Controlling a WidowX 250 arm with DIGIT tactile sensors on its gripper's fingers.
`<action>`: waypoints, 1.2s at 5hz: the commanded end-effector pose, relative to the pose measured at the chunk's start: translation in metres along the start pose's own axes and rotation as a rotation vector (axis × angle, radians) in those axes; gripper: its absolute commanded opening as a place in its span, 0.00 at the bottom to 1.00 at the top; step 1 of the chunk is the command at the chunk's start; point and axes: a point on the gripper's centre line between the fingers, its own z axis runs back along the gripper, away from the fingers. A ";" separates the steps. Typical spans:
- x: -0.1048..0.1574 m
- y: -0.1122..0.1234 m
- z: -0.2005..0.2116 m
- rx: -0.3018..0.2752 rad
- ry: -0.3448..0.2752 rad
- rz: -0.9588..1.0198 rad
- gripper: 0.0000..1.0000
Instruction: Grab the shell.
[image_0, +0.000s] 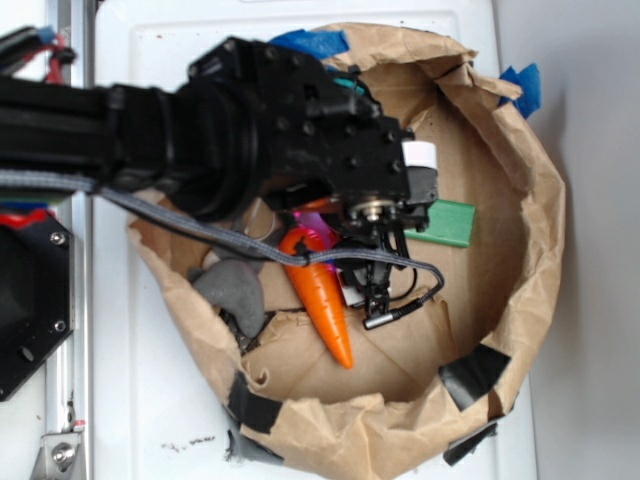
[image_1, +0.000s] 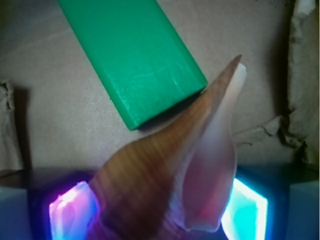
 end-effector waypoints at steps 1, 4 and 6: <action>0.002 -0.002 0.007 0.006 -0.044 0.007 0.75; -0.004 -0.007 0.057 -0.016 -0.093 -0.260 0.00; -0.015 0.001 0.125 0.049 -0.180 -0.422 0.00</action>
